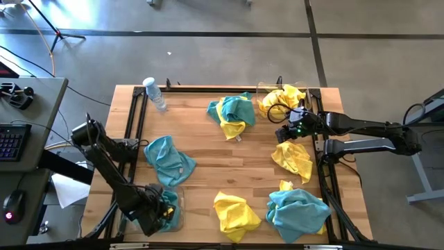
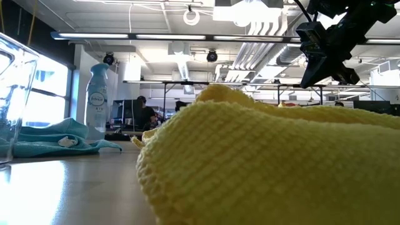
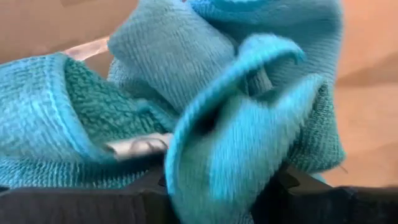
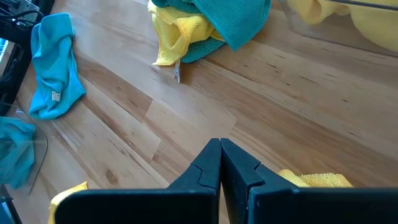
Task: Sort microfiber towel by color & place in baskets
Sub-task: Put the blue microfiber towel into the bottom transparent bin, then put the yellow microfiber towel into the top transparent bin, then put the blue microfiber towel into the bottom transparent bin
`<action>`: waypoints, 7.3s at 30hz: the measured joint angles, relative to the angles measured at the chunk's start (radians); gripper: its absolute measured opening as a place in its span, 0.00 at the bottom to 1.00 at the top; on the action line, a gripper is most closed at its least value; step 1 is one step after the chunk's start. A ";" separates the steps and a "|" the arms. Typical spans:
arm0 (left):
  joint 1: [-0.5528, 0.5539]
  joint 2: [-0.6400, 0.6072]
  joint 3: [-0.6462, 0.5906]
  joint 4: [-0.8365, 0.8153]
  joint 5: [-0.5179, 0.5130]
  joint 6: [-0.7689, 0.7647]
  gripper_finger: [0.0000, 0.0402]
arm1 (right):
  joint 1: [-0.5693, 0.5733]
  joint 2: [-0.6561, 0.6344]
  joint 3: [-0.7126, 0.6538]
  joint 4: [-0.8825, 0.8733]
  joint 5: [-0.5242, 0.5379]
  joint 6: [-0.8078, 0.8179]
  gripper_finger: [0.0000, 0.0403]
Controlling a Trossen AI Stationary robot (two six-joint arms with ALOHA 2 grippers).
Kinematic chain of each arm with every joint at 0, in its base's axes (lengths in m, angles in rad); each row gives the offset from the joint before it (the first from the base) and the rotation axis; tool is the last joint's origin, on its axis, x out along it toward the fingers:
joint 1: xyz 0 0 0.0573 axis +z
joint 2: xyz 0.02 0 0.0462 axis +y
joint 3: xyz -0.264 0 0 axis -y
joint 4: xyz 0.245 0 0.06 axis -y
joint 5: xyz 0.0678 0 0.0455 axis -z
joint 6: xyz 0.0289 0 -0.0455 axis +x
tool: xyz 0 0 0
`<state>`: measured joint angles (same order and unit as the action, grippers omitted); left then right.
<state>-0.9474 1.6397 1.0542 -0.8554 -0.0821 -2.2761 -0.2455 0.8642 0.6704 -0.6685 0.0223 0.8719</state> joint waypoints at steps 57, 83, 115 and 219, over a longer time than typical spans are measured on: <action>0.326 -0.207 0.121 -0.214 -0.235 1.145 0.27 | 0.800 0.554 0.571 -0.709 0.206 0.625 0.00; 0.521 -0.225 0.104 -0.175 -0.183 1.337 0.27 | 0.523 0.307 -0.194 -0.131 0.055 0.674 0.35; 0.831 -0.496 0.105 -0.184 -0.306 1.424 0.27 | -0.319 0.276 0.695 -0.342 0.215 -0.953 0.00; 0.829 -0.497 0.105 -0.192 -0.312 1.328 0.27 | -0.621 0.780 0.870 -0.514 -0.075 -1.247 0.29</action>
<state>-0.1181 1.1431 1.1587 -1.0472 -0.3945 -0.9485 -0.8668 1.6445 1.5404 -1.1824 -0.0523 -0.3754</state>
